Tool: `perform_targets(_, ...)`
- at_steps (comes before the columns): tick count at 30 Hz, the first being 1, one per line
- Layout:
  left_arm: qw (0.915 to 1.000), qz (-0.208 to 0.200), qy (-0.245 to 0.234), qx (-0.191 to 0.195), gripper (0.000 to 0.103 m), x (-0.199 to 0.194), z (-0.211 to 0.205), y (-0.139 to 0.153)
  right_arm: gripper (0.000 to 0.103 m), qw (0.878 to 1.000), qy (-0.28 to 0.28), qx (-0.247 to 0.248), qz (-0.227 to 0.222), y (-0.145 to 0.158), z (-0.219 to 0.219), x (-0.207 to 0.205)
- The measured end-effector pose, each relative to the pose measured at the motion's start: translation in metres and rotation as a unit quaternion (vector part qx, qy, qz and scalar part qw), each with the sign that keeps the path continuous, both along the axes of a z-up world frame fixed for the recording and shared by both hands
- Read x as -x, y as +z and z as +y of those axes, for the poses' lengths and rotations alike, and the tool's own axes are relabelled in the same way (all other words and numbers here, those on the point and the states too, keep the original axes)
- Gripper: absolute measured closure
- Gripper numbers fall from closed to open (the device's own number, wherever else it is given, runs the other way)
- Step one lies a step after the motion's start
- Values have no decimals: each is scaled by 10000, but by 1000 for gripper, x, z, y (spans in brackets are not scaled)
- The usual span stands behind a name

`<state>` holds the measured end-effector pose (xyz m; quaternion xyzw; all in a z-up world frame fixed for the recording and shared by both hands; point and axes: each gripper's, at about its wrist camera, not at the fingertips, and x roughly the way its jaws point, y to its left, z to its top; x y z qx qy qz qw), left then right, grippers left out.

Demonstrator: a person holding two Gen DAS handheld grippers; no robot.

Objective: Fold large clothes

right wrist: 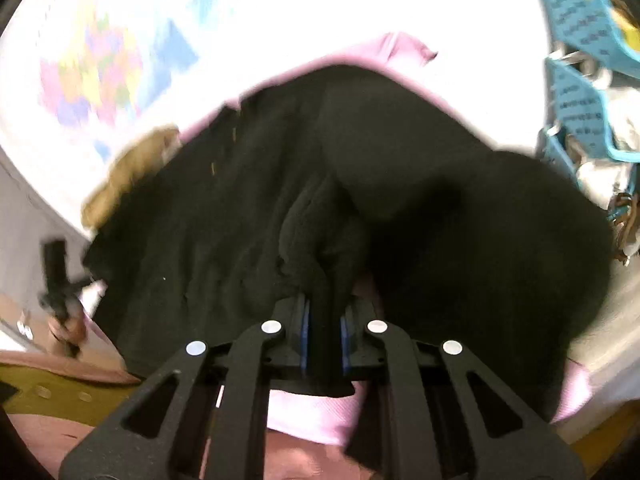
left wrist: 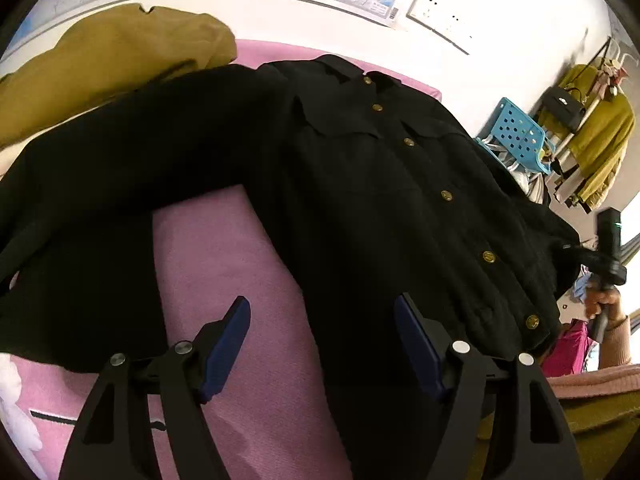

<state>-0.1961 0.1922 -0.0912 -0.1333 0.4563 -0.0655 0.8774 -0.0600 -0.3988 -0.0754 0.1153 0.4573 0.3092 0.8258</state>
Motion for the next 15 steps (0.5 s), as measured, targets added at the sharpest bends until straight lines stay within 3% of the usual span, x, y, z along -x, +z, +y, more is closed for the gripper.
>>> perform_targets(2, 10000, -54, 25, -47, 31, 0, -2, -1, 92, 9999, -134, 30, -34, 2, -16, 6)
perform_targets(7, 9993, 78, 31, -372, 31, -7, -4, -3, 87, 9977, -65, 541, 395, -30, -4, 5)
perform_targets(9, 9984, 117, -32, -560, 31, -8, -8, -4, 75, 9982, 24, 536, 271, -21, 4, 6)
perform_targets(11, 9975, 34, -62, -705, 31, -8, -11, 0, 55, 9992, 87, 394, -82, 0, 1, 11)
perform_targets(12, 9976, -28, -76, -691, 31, -8, -10, 3, 53, 9991, 38, 336, -260, 10, -1, 15)
perform_targets(15, 9980, -206, -72, -599, 31, -9, -10, 11, 28, 9958, -519, 173, -731, 34, -32, 14)
